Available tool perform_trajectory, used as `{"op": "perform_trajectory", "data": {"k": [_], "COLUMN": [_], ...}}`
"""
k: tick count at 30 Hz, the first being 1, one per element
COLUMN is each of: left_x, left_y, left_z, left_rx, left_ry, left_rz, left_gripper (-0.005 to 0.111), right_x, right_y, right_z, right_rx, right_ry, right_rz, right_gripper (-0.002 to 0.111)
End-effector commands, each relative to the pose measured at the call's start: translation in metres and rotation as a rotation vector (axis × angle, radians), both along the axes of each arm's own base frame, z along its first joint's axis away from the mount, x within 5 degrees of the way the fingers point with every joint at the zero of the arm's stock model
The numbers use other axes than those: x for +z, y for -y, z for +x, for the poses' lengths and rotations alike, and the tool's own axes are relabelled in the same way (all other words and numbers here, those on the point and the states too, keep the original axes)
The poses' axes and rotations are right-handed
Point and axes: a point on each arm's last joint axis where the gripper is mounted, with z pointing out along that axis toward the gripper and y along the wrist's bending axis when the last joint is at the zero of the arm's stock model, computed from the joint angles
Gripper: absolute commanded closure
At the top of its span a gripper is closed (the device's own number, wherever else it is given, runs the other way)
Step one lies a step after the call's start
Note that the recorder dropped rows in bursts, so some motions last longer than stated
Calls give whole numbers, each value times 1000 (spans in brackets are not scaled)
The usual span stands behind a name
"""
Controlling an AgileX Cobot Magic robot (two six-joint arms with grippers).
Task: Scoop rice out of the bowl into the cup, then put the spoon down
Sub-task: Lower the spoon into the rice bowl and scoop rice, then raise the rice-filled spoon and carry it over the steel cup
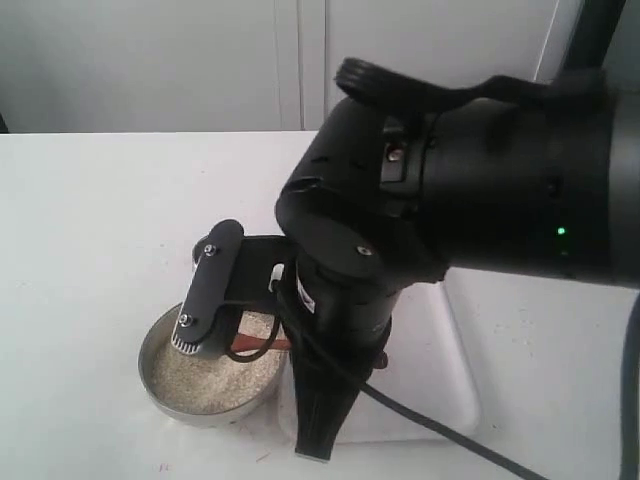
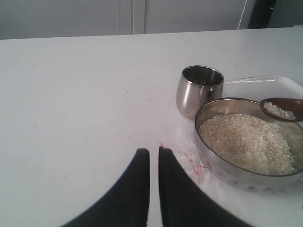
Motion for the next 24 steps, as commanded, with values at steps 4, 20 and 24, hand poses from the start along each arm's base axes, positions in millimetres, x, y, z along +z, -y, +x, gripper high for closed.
{"op": "perform_trajectory", "data": {"k": [4,20,24], "left_x": [2,2,2], "left_y": [0,0,0], "left_z": [0,0,0], "left_rx": [-9,-9,-9], "left_ry": [6,6,6], "left_rz": [-12,-12,-12], "left_gripper": [92,92,92], "right_x": [15,33,37], "right_y": [8,21,26], "right_z": [1,44,65], "right_rx": [-58,-275,-313], "right_ry": [85,157,152], "right_rz": [33,86,48], "right_gripper": [108,108,108]}}
